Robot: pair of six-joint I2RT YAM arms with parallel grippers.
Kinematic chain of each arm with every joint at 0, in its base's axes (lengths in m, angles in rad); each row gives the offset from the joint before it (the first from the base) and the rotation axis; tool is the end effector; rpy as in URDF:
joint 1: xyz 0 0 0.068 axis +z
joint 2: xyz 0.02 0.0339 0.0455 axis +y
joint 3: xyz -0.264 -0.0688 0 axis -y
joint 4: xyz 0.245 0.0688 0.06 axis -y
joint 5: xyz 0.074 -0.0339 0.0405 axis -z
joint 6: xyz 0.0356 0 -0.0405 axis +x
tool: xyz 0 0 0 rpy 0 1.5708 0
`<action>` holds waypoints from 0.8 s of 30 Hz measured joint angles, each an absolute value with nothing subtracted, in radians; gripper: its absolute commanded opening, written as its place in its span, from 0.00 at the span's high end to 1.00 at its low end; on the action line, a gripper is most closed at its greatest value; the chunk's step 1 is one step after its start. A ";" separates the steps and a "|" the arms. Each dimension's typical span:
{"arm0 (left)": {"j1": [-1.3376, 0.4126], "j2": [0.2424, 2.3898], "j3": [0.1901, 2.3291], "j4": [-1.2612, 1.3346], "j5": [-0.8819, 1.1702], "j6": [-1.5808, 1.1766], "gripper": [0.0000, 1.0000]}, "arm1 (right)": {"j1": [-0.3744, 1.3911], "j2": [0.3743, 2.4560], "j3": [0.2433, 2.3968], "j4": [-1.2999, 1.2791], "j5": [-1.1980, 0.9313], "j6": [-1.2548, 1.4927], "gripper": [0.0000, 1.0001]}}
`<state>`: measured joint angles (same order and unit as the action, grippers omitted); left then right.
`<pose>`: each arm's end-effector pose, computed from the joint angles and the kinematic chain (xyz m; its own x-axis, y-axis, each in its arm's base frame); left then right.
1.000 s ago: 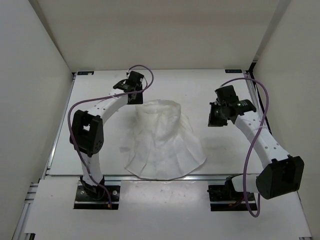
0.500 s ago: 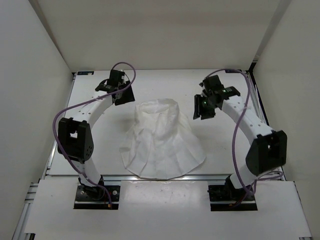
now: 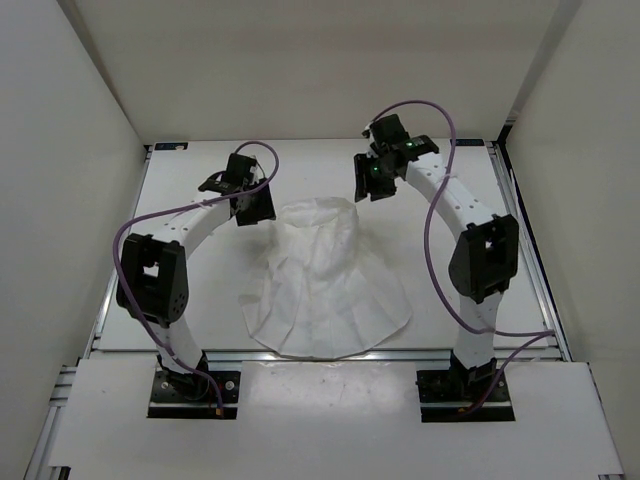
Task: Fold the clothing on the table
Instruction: Flatten the skirt out
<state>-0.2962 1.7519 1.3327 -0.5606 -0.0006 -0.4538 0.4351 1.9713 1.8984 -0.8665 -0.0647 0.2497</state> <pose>0.3604 -0.1100 0.2373 -0.8417 -0.2015 -0.5010 -0.0861 0.9660 -0.2438 0.3947 0.1860 0.3102 -0.8218 -0.1100 -0.5591 -0.2602 0.9454 0.1964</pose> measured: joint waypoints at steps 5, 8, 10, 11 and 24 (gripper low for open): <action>-0.276 1.752 1.303 -0.556 0.004 -0.454 0.37 | 0.499 2.023 1.881 -0.870 -0.083 0.246 0.49; -0.268 1.752 1.298 -0.551 0.008 -0.456 0.38 | 0.519 2.028 1.868 -0.872 -0.093 0.245 0.52; -0.264 1.752 1.298 -0.545 0.009 -0.459 0.37 | 0.516 2.028 1.856 -0.872 -0.093 0.242 0.55; -0.264 1.752 1.298 -0.544 0.009 -0.460 0.38 | 0.512 2.028 1.845 -0.874 -0.092 0.242 0.55; -0.271 1.752 1.297 -0.540 0.015 -0.468 0.38 | 0.528 1.984 1.812 -0.874 -0.025 0.222 0.79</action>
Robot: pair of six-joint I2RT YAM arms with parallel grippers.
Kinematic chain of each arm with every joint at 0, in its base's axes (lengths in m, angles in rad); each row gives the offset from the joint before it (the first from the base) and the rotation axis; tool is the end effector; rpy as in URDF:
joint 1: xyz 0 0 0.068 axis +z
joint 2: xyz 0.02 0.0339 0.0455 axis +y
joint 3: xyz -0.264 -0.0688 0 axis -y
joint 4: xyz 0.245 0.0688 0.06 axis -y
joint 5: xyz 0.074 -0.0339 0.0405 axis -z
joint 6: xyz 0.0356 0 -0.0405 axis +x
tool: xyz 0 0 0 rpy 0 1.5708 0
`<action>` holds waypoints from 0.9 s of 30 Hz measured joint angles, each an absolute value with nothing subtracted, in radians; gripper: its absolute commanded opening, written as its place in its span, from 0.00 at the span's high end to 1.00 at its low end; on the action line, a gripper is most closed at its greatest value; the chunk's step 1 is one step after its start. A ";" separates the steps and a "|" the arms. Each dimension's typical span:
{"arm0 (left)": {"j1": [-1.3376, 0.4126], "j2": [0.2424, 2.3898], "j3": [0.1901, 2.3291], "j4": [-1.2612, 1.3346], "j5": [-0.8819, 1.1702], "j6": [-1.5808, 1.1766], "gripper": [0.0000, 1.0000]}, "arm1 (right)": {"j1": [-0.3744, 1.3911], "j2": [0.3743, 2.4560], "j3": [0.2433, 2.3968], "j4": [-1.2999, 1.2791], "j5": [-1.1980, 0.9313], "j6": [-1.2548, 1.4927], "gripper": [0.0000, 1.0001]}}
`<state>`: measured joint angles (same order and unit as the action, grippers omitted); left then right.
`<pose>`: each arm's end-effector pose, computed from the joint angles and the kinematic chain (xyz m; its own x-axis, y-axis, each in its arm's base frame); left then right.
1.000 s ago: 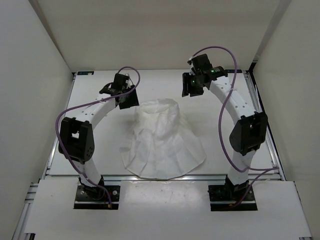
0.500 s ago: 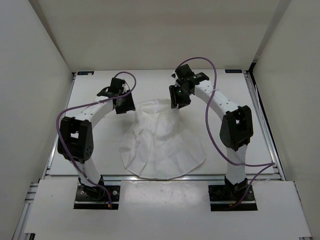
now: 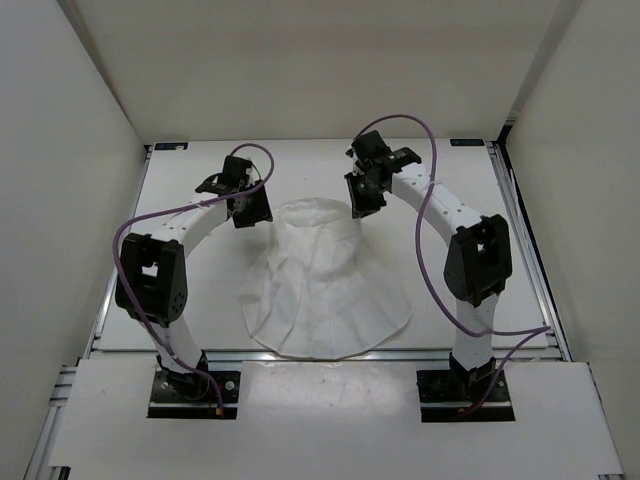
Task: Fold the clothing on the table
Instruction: Flatten the skirt out
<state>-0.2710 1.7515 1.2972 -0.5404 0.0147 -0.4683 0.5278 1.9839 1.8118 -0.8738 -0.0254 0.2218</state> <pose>0.3599 -0.1005 0.2277 -0.8453 -0.2336 -0.4805 -0.1190 0.9591 -0.2569 0.3732 0.2186 0.2776 -0.8425 -0.2366 -0.4840 -0.3374 0.9321 0.1317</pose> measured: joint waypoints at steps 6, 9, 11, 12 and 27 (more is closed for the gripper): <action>-0.259 1.752 1.297 -0.530 0.060 -0.481 0.37 | 0.527 1.976 1.722 -0.874 0.017 0.215 1.00; -0.245 1.752 1.298 -0.499 0.121 -0.504 0.32 | 0.527 1.975 1.660 -0.887 0.039 0.216 1.00; -0.243 1.752 1.300 -0.480 0.147 -0.521 0.29 | 0.530 1.968 1.637 -0.889 0.050 0.216 1.00; -0.247 1.755 1.307 -0.477 0.154 -0.529 0.30 | 0.533 1.959 1.629 -0.892 0.054 0.216 1.00; -0.483 2.006 1.507 -0.476 0.033 -0.507 0.30 | 0.594 1.814 1.600 -0.889 0.068 0.234 1.00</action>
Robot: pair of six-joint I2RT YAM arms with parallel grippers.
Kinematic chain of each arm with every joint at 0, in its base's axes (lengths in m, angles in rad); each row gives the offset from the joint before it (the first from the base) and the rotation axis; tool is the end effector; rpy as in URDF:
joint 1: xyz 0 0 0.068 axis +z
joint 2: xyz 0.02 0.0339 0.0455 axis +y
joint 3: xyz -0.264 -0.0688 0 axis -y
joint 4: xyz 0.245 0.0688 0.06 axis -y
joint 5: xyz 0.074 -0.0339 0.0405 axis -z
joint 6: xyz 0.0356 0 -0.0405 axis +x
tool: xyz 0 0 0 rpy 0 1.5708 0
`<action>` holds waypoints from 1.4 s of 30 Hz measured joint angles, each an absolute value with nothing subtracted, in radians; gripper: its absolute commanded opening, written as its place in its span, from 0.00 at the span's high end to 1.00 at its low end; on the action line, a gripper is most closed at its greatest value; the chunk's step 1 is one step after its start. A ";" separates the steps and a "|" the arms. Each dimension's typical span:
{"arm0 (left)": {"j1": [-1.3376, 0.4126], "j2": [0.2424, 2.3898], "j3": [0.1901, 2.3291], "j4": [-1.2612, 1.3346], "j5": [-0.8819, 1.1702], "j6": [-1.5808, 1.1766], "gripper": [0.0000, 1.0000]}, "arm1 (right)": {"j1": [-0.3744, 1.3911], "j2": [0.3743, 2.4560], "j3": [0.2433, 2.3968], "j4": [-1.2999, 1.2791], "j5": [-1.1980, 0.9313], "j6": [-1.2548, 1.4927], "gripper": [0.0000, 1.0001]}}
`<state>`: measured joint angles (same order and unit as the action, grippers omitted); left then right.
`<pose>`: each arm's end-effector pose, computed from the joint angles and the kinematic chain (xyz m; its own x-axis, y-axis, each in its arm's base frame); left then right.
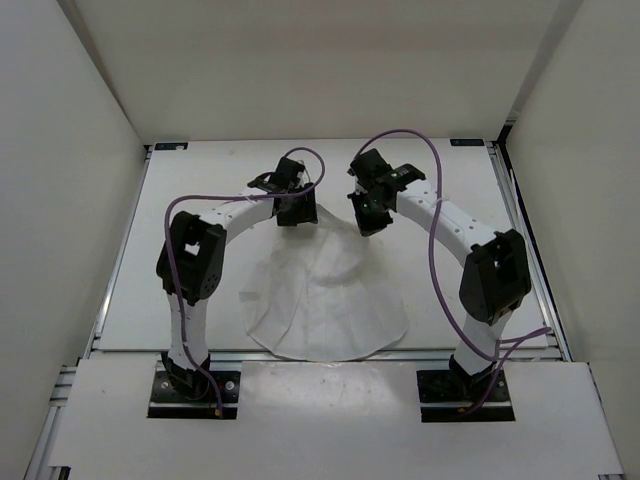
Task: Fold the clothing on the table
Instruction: Flatten the skirt out
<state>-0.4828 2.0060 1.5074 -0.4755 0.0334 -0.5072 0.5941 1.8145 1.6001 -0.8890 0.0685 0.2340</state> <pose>0.3863 -0.2038 0.1978 -0.8739 -0.0901 -0.4778 0.0642 0.9527 -0.2971 0.3206 0.2136 0.2784 -0.8432 -0.2904 -0.4524 -0.3468 0.9368 0.0450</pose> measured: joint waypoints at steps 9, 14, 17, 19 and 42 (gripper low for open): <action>-0.524 2.068 1.611 -0.565 -0.247 -0.419 0.30 | 0.596 1.808 1.600 -0.889 0.064 0.234 1.00; -0.538 2.073 1.613 -0.569 -0.326 -0.392 0.31 | 0.598 1.794 1.600 -0.889 0.052 0.234 1.00; -0.530 2.074 1.613 -0.569 -0.344 -0.384 0.31 | 0.598 1.782 1.600 -0.889 0.048 0.233 1.00; -0.530 2.074 1.614 -0.571 -0.379 -0.373 0.31 | 0.598 1.774 1.600 -0.889 0.044 0.233 1.00; -0.518 2.189 1.716 -0.705 -0.497 -0.278 0.32 | 0.585 1.736 1.593 -0.884 0.030 0.227 1.00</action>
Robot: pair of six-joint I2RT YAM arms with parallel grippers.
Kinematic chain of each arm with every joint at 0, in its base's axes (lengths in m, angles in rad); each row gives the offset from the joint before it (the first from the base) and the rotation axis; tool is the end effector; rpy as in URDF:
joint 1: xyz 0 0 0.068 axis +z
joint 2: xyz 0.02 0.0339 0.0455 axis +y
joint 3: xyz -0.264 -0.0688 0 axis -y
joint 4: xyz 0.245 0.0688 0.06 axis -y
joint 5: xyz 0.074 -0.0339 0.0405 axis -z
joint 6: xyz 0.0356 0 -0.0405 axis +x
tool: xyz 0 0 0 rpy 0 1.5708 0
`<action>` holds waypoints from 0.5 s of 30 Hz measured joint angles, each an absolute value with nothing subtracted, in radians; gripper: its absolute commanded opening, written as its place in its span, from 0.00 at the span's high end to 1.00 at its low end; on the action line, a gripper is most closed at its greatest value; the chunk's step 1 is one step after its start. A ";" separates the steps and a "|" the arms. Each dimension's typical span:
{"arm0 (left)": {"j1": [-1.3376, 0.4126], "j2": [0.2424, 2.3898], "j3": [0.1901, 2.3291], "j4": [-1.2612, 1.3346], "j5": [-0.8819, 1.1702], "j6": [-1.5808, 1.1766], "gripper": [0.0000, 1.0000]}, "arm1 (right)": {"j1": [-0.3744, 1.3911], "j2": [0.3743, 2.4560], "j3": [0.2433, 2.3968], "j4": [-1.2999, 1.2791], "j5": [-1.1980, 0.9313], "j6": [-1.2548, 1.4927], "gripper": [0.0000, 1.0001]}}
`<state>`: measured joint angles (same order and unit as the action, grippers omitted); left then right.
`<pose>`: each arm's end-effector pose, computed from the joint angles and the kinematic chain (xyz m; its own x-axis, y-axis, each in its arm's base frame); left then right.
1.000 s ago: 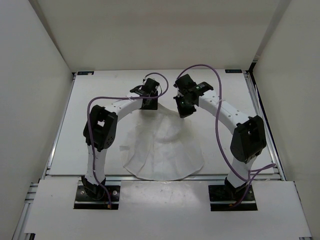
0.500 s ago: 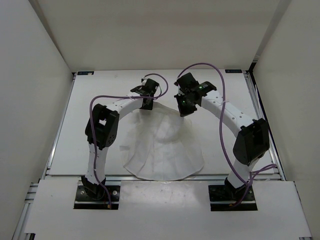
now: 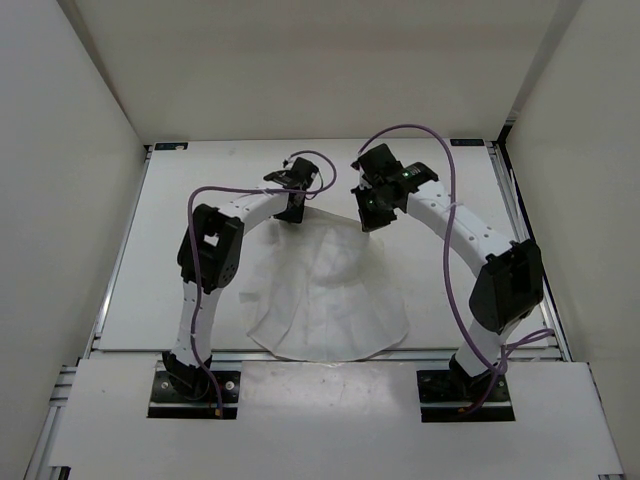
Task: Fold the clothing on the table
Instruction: Flatten the skirt out
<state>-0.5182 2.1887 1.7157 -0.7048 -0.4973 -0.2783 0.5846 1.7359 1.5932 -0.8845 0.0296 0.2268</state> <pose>0.4069 -0.2124 0.1732 -0.8476 0.2053 -0.4893 0.0455 0.9468 0.3185 0.3101 0.2039 0.3047 -0.8166 -0.2709 -0.5097 -0.3646 0.9267 0.0916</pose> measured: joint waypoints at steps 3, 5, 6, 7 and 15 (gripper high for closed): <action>-0.498 2.189 1.729 -0.715 -0.482 -0.288 0.28 | 0.584 1.729 1.591 -0.882 0.023 0.226 1.00; -0.485 2.193 1.759 -0.740 -0.468 -0.292 0.28 | 0.586 1.729 1.591 -0.880 0.022 0.223 1.00; -0.481 2.199 1.783 -0.751 -0.464 -0.292 0.29 | 0.587 1.729 1.591 -0.880 0.021 0.223 1.00; -0.479 2.210 1.814 -0.757 -0.461 -0.293 0.31 | 0.590 1.729 1.591 -0.880 0.021 0.221 1.00; -0.488 2.271 1.909 -0.813 -0.449 -0.299 1.00 | 0.596 1.723 1.569 -0.859 0.015 0.215 1.00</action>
